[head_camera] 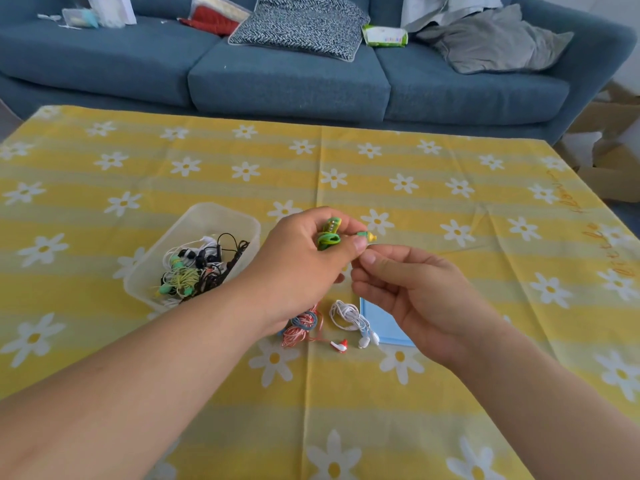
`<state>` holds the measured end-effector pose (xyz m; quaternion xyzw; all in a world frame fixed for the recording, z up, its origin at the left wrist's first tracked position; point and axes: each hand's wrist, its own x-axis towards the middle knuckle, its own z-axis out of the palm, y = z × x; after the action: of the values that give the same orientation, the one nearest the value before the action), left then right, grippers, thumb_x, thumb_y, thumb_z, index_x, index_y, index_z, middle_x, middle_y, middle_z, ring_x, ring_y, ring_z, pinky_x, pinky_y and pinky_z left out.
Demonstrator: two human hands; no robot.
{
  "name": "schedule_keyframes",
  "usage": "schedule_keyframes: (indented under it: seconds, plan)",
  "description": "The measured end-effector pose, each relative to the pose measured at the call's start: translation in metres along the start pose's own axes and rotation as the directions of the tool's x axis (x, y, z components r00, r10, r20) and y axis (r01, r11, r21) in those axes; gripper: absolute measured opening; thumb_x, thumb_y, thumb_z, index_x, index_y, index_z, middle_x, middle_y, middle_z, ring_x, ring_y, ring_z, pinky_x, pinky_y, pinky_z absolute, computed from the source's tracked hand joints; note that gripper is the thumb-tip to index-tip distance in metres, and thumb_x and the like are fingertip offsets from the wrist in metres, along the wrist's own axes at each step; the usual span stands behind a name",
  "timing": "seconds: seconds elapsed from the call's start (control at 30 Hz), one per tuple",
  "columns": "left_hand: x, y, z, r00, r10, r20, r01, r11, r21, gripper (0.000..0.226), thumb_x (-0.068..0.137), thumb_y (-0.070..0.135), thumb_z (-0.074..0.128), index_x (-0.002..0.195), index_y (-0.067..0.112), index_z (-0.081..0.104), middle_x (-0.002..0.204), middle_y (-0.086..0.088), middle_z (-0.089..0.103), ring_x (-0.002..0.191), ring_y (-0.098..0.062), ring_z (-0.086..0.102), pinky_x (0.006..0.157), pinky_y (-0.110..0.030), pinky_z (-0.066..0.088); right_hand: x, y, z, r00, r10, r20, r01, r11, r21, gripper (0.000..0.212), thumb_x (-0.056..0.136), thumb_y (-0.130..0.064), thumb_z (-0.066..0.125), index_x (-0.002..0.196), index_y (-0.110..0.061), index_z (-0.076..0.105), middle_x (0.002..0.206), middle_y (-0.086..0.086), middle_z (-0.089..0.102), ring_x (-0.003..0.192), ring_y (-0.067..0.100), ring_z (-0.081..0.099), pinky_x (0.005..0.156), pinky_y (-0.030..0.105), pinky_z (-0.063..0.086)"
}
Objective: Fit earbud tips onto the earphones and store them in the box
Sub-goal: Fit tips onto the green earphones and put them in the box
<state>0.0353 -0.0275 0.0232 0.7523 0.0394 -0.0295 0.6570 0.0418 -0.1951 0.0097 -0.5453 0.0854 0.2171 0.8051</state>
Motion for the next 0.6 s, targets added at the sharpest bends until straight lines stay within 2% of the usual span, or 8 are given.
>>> schedule_keyframes:
  seconds: [0.1, 0.27, 0.33, 0.43, 0.5, 0.53, 0.6]
  plan:
    - [0.005, 0.001, 0.006, 1.0, -0.002, -0.008, 0.002, 1.0, -0.02, 0.008, 0.093, 0.02, 0.075, 0.1, 0.024, 0.076, 0.086, 0.012, 0.072, 0.078, -0.003, 0.07, 0.064, -0.028, 0.062, 0.001, -0.003, -0.005, 1.0, 0.007, 0.001, -0.007, 1.0, 0.024, 0.01, 0.076, -0.009, 0.075, 0.083, -0.002, 0.076, 0.077, 0.012, 0.072, 0.067, 0.017, 0.071, 0.066, 0.026, 0.061]
    - [0.006, 0.001, 0.023, 1.0, -0.03, -0.003, 0.03, 0.999, -0.037, 0.007, 0.095, 0.017, 0.071, 0.101, 0.019, 0.074, 0.082, 0.003, 0.071, 0.055, -0.008, 0.063, 0.054, -0.022, 0.054, 0.002, -0.003, -0.014, 0.999, 0.006, -0.035, -0.005, 1.0, 0.018, 0.018, 0.08, -0.019, 0.075, 0.09, -0.005, 0.073, 0.075, 0.007, 0.069, 0.061, 0.012, 0.064, 0.06, 0.024, 0.058]
    - [0.009, -0.002, 0.03, 0.998, -0.043, -0.036, 0.041, 0.998, -0.04, 0.006, 0.096, 0.015, 0.07, 0.1, 0.02, 0.073, 0.078, 0.002, 0.071, 0.056, -0.01, 0.064, 0.054, -0.023, 0.054, 0.001, -0.006, -0.02, 0.997, 0.004, -0.076, -0.007, 0.999, -0.039, 0.021, 0.082, -0.021, 0.076, 0.094, -0.004, 0.073, 0.075, 0.007, 0.07, 0.059, 0.014, 0.063, 0.056, 0.026, 0.056]
    - [0.014, -0.007, 0.031, 0.99, -0.099, -0.096, 0.093, 0.993, -0.066, 0.006, 0.097, 0.014, 0.067, 0.1, 0.017, 0.071, 0.078, -0.001, 0.07, 0.058, -0.007, 0.066, 0.056, -0.023, 0.055, 0.004, -0.012, -0.036, 0.952, -0.077, -0.296, -0.014, 0.956, -0.294, 0.017, 0.092, -0.021, 0.073, 0.097, -0.004, 0.074, 0.076, 0.008, 0.07, 0.06, 0.019, 0.061, 0.055, 0.03, 0.053]
    - [0.015, -0.01, 0.032, 0.987, -0.14, -0.082, 0.136, 0.989, -0.053, 0.004, 0.097, 0.012, 0.068, 0.098, 0.015, 0.071, 0.079, -0.004, 0.071, 0.055, -0.007, 0.065, 0.057, -0.022, 0.056, 0.01, -0.009, -0.048, 0.888, -0.2, -0.413, -0.049, 0.854, -0.518, 0.011, 0.094, -0.016, 0.066, 0.094, -0.009, 0.074, 0.077, 0.008, 0.071, 0.059, 0.02, 0.063, 0.054, 0.029, 0.054]
    - [0.015, -0.012, 0.032, 0.986, -0.154, -0.07, 0.152, 0.988, -0.038, 0.004, 0.096, 0.012, 0.069, 0.097, 0.015, 0.071, 0.078, -0.005, 0.071, 0.054, -0.008, 0.065, 0.057, -0.022, 0.056, 0.013, -0.006, -0.052, 0.871, -0.249, -0.423, -0.072, 0.787, -0.613, 0.01, 0.094, -0.015, 0.063, 0.093, -0.012, 0.073, 0.078, 0.008, 0.072, 0.061, 0.021, 0.065, 0.055, 0.029, 0.057]
    - [0.014, -0.016, 0.032, 0.982, -0.179, -0.058, 0.179, 0.984, -0.007, 0.004, 0.096, 0.011, 0.07, 0.095, 0.015, 0.071, 0.075, -0.005, 0.072, 0.051, -0.009, 0.064, 0.056, -0.021, 0.056, 0.021, 0.003, -0.057, 0.881, -0.286, -0.377, -0.109, 0.653, -0.75, 0.011, 0.092, -0.014, 0.062, 0.094, -0.016, 0.073, 0.083, 0.003, 0.072, 0.068, 0.022, 0.069, 0.061, 0.034, 0.062]
